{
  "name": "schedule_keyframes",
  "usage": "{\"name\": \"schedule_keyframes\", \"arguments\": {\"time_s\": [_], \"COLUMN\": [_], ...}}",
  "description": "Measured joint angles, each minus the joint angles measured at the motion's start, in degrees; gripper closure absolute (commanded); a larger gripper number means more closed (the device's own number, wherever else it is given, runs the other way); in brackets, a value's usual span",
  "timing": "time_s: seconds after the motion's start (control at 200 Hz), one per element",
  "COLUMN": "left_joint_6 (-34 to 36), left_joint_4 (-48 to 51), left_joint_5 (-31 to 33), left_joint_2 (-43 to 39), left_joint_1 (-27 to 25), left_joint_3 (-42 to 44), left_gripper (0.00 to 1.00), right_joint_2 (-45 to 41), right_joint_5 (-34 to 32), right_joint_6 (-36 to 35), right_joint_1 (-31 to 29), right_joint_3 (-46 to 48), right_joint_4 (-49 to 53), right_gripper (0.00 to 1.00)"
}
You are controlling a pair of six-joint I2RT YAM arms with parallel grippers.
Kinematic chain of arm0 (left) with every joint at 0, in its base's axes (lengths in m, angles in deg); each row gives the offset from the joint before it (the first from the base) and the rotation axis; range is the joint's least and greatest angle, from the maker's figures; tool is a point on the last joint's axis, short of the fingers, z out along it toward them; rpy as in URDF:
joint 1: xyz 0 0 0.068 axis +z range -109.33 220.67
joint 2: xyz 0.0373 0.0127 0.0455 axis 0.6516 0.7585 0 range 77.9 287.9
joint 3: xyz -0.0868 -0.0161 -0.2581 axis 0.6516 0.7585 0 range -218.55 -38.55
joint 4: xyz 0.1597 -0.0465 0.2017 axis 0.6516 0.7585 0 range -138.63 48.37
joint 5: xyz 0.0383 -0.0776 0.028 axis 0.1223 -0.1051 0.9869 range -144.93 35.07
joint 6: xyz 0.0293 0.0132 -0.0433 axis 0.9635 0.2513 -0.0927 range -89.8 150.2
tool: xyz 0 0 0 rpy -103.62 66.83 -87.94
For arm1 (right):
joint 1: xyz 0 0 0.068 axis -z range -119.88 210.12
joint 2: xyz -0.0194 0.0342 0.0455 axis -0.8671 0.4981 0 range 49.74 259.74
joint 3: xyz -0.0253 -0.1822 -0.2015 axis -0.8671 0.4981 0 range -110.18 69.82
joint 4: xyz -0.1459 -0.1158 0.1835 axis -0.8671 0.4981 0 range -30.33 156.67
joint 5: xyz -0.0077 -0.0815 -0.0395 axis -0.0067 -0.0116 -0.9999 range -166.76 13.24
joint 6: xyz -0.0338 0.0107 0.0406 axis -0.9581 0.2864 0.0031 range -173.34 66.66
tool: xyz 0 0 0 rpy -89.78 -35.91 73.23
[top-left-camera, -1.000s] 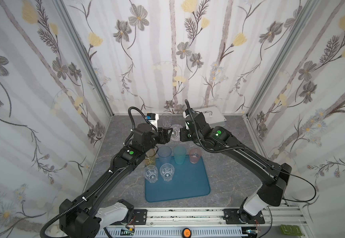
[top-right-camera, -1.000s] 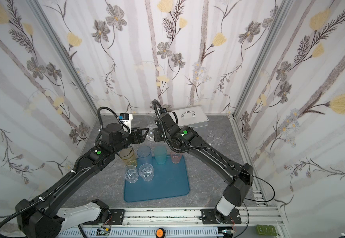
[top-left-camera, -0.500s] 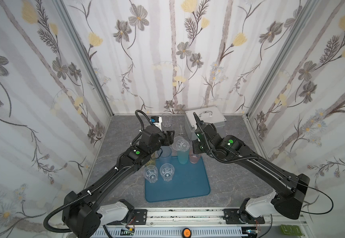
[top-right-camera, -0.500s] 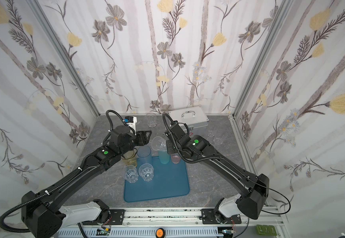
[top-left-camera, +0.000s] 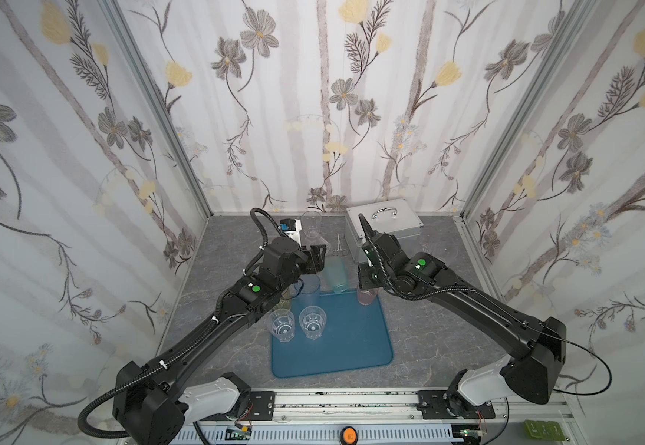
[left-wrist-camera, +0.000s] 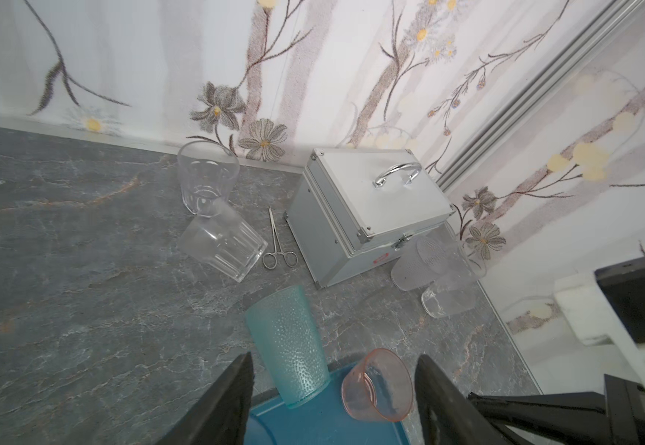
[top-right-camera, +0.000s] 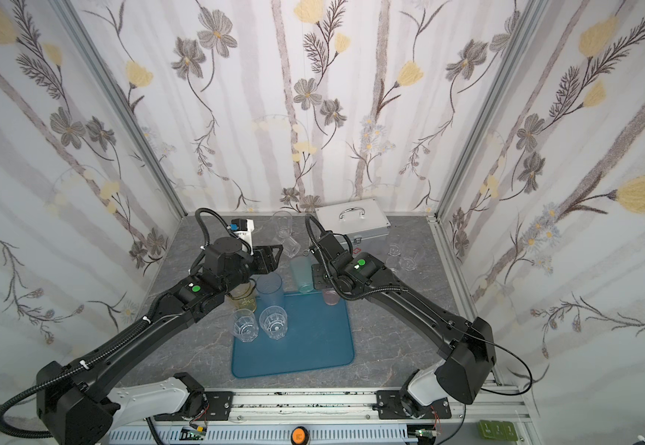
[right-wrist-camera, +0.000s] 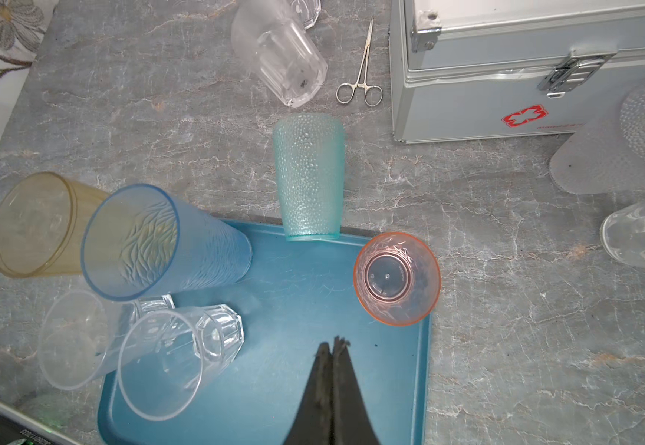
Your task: Place the glasses into the tray
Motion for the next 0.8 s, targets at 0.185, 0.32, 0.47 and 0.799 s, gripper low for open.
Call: {"name": "schedule_keyframes", "arguments": {"time_s": [0.185,0.32,0.47,0.799], "left_joint_6": [0.98,1.70,1.75,2.14], "left_joint_4": [-0.02,0.00,-0.02,-0.02], "left_joint_5": [-1.22,-2.27,-2.86,-4.66], "left_joint_2": [-0.22,-0.22,0.68,2.99], "left_joint_1": [3.43,5.40,7.91,10.23], "left_joint_3": [-0.37,-0.42,-0.42,-0.28], "left_gripper": [0.31,0.30,0.30,0.30], "right_joint_2": [3.04,4.22,6.99,17.53], "right_joint_5": [1.73,2.32,2.75,1.95], "right_joint_6": [-1.07,-1.53,-2.45,-5.57], "right_joint_1": [1.38,1.88,2.23,2.71], "right_joint_3": [-2.78,-3.58,-5.14,-13.11], "right_joint_4": [-1.27,-2.08,-2.14,-1.88], "right_gripper": [1.00,1.00,0.97,0.78]}}
